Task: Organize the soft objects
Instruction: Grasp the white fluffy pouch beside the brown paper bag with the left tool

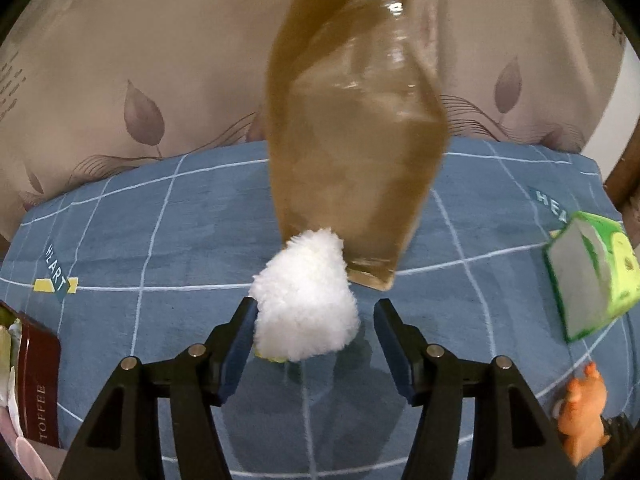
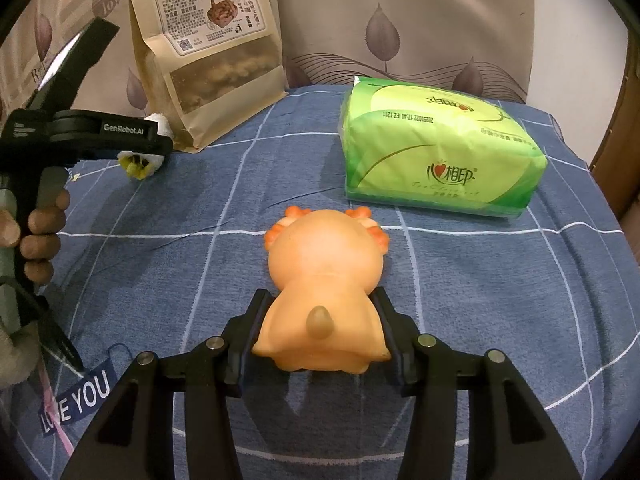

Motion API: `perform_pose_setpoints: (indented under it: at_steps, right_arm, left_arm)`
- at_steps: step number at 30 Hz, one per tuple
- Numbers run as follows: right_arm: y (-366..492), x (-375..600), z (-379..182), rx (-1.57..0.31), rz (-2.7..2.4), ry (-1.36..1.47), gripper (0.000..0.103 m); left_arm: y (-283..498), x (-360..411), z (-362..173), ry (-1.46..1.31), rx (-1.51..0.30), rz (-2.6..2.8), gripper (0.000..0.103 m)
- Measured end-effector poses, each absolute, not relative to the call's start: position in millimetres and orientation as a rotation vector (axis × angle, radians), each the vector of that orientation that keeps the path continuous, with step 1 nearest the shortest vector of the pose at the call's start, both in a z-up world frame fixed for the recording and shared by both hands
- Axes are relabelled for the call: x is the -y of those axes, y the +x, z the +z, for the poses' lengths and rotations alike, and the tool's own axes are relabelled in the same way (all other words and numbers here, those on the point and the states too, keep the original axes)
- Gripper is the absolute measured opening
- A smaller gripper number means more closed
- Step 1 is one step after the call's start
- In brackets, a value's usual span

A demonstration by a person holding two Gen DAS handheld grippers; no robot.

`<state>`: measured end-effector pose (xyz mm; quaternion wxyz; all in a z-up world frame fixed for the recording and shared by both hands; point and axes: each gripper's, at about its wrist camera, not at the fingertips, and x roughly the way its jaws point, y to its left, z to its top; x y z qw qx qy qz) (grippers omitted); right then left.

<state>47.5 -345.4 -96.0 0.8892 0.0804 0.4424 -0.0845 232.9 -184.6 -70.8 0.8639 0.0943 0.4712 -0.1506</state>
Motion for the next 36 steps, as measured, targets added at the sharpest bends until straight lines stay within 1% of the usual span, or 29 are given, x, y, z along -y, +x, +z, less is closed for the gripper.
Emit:
perform_pose_setpoints:
  at_steps: [9, 11, 12, 14, 16, 18, 25, 36]
  right_arm:
    - [47.5, 344.6, -95.5, -0.919, -0.175, 0.17, 0.049]
    - [47.6, 344.7, -95.4, -0.919, -0.175, 0.17, 0.049]
    - [47.6, 344.7, -95.3, -0.919, -0.175, 0.17, 0.049]
    - [47.7, 344.7, -95.2, -0.919, -0.175, 0.17, 0.049]
    - [47.9, 344.6, -95.1, -0.919, -0.175, 0.171, 0.049]
    - [47.7, 344.8, -95.0, -0.919, -0.175, 0.171, 0.05]
    - [46.6, 345.2, -94.7, -0.919, -0.175, 0.172, 0.05]
    - [46.9, 344.7, -94.9, -0.919, -0.175, 0.173, 0.05]
  left_arm:
    - [242.7, 180.2, -80.4, 0.196, -0.998, -0.267, 0.061]
    - [243.8, 179.4, -80.0, 0.193, -0.997, -0.269, 0.051]
    - [243.6, 178.5, -79.0, 0.194, -0.989, -0.256, 0.044]
    - [244.7, 177.5, -78.8, 0.187, -0.994, -0.259, 0.041]
    - [245.8, 175.5, -78.3, 0.182, -0.992, -0.253, 0.034]
    - [246.1, 175.2, -78.1, 0.18, -0.995, -0.259, 0.032]
    - [241.1, 170.5, -74.3, 0.162, -0.993, -0.275, 0.028]
    - [227.3, 170.2, -70.0, 0.172, -0.985, -0.287, 0.027]
